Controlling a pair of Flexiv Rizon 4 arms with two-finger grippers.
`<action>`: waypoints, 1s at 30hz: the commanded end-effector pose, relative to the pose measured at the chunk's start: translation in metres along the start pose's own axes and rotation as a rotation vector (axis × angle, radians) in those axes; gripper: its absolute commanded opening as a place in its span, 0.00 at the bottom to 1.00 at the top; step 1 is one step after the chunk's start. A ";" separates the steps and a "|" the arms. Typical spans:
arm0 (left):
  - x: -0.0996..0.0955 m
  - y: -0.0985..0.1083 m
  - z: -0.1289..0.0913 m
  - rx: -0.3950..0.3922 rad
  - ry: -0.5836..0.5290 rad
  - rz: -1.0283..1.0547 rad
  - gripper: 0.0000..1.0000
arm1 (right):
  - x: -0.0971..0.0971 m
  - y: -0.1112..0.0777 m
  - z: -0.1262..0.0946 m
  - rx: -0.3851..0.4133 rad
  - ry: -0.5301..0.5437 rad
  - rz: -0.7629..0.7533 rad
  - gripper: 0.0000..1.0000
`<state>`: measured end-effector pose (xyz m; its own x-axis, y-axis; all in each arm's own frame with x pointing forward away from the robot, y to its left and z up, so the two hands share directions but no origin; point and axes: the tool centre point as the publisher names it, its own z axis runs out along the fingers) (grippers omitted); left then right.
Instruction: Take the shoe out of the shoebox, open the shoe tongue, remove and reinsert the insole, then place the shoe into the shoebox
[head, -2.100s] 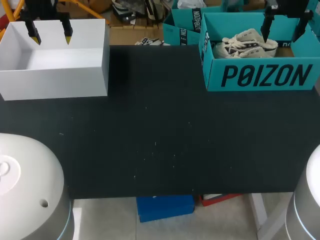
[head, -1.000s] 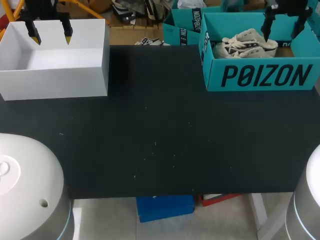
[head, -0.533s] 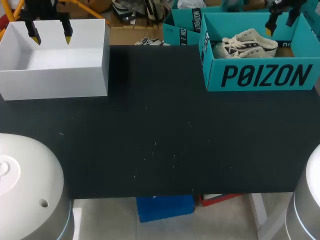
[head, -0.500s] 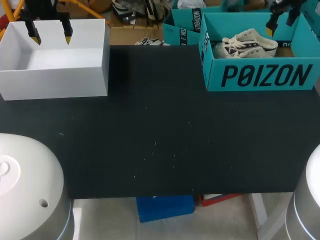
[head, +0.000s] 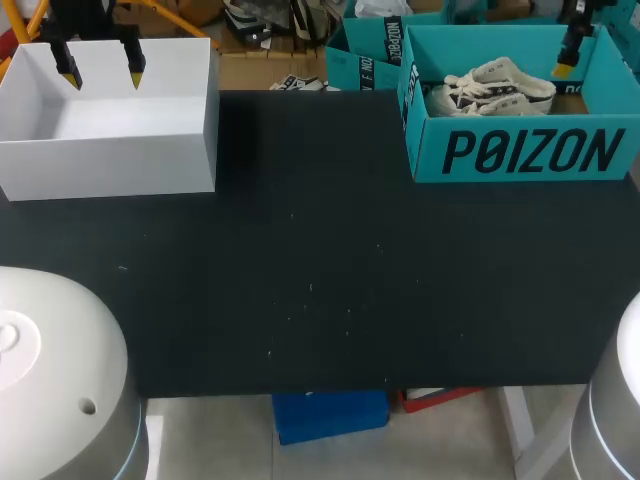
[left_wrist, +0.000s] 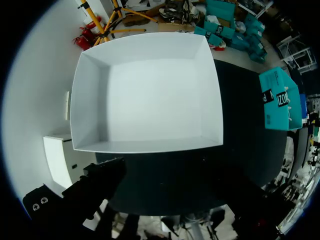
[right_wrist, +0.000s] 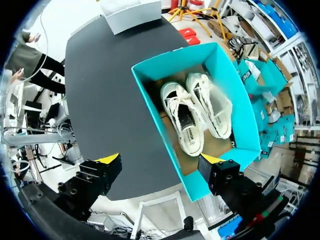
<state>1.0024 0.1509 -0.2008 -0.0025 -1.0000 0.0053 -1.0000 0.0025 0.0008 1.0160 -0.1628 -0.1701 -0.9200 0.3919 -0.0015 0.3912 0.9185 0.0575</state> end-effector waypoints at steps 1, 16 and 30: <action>0.001 0.001 -0.001 -0.001 -0.003 -0.001 1.00 | -0.004 0.004 0.005 -0.031 0.038 -0.450 1.00; 0.001 0.001 -0.001 -0.001 -0.003 -0.001 1.00 | -0.058 0.042 0.036 0.072 0.018 -0.466 0.65; 0.001 0.001 -0.001 -0.001 -0.003 -0.001 1.00 | -0.090 0.058 0.086 0.065 0.007 -0.460 0.45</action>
<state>1.0024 0.1508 -0.2007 -0.0026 -1.0000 0.0052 -1.0000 0.0026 0.0008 1.1113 -0.1408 -0.2385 -0.9980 -0.0571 -0.0281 -0.0566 0.9982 -0.0179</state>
